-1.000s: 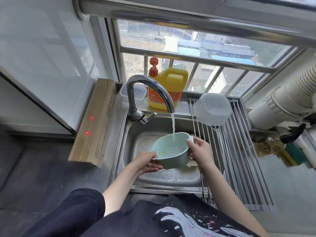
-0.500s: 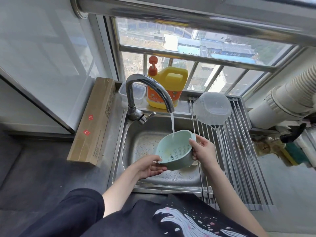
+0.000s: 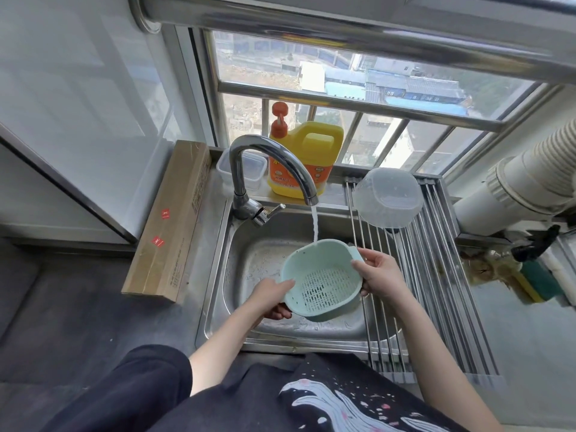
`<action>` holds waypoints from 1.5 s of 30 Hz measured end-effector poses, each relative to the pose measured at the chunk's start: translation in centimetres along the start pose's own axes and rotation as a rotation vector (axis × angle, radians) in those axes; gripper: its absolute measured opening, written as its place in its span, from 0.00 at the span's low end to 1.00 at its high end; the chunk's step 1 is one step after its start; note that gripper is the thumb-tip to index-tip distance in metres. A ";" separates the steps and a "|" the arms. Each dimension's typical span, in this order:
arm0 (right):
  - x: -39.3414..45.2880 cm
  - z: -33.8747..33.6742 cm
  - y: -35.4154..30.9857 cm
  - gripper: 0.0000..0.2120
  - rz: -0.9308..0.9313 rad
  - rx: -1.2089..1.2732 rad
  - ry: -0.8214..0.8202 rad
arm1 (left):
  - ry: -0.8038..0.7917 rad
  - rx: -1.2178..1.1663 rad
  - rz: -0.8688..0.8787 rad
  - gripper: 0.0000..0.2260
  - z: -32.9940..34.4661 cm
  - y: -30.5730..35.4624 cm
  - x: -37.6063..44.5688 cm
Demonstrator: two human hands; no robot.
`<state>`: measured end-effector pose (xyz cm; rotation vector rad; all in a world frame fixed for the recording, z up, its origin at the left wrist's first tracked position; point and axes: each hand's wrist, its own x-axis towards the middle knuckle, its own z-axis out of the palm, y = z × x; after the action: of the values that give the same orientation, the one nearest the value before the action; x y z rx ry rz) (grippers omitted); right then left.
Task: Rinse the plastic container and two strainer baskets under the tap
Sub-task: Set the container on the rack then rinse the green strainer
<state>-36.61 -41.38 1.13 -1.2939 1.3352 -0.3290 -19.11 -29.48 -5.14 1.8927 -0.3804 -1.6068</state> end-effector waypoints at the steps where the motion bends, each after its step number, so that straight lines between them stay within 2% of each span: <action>1: 0.1 -0.1 0.0 0.18 0.001 0.007 0.014 | -0.008 0.000 0.010 0.14 0.1 0.3 -0.1; 10: -0.2 -1.8 0.4 0.17 0.013 0.079 0.099 | -0.044 0.047 0.053 0.17 1.2 2.1 0.2; 23: -0.8 -2.9 0.1 0.19 -0.002 0.156 0.122 | -0.058 0.088 0.084 0.17 1.9 3.6 -0.1; 39: 2.0 1.9 1.5 0.12 0.082 0.186 0.016 | 0.256 0.439 0.133 0.13 -3.1 5.6 -2.3; 45: 2.8 3.0 1.7 0.13 0.090 0.154 -0.037 | 0.342 0.552 0.105 0.12 -4.0 6.3 -3.4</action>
<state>-34.06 -41.62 -2.52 -1.1032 1.3066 -0.3373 -14.95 -31.23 1.65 2.4552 -0.8200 -1.1477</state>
